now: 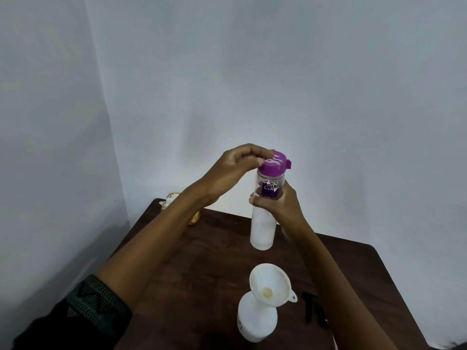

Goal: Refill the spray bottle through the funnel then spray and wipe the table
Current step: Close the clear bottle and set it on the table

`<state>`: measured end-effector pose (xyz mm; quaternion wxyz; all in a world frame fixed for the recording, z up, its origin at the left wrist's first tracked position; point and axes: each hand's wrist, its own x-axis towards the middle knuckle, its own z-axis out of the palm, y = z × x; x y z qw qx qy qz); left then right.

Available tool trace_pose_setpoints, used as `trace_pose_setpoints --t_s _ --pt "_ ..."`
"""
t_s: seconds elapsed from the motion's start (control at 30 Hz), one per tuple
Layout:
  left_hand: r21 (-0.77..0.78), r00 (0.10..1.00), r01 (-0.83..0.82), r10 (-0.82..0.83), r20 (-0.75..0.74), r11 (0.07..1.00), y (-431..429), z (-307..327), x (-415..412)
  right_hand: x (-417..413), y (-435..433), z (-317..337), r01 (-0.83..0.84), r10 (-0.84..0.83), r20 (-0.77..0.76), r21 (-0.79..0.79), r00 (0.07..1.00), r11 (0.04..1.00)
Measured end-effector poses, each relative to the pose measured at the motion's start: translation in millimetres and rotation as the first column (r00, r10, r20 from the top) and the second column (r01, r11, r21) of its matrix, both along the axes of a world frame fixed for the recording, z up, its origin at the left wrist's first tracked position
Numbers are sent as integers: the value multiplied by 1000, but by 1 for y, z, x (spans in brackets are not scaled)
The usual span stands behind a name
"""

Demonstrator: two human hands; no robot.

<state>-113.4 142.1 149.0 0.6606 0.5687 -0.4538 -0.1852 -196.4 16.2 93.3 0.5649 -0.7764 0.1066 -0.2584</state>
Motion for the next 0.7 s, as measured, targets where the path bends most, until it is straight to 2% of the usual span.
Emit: trace_pose_setpoints --t_s 0.07,0.17,0.2,0.33,0.4,0.43,0.5,0.57,0.6,0.63,0.7 --pt "-44 996 -75 73 -46 996 -4 5 -8 4 8 9 -7 9 23 -73 1000 997" --pt "-98 981 -195 195 -11 976 -10 4 -10 8 21 15 -94 96 16 -94 995 991" --pt "-90 986 -167 168 0 982 -7 6 -8 7 24 16 -143 143 -3 -54 990 988" --pt "-62 987 150 -153 -48 987 6 10 5 3 28 15 -340 346 -21 132 938 931" --pt "-42 989 132 -134 -55 990 12 6 18 4 29 15 -342 345 14 184 938 921" --pt "-16 997 56 -56 -43 998 14 3 23 5 29 16 -319 321 20 193 947 928" --pt "36 979 -205 206 -12 978 18 -5 32 6 26 14 -258 262 7 182 965 949" --pt "0 865 -498 498 -61 867 20 -12 34 7 23 11 -203 210 -24 156 978 967" --pt "-47 812 -581 575 -100 812 20 -14 32 9 22 9 -175 184 -48 139 982 975" --pt "-96 790 -612 601 -123 785 20 -14 26 9 23 7 -149 157 -67 117 985 982" --pt "-139 814 -581 576 -78 802 16 -11 11 13 26 5 -120 124 -74 55 989 991"
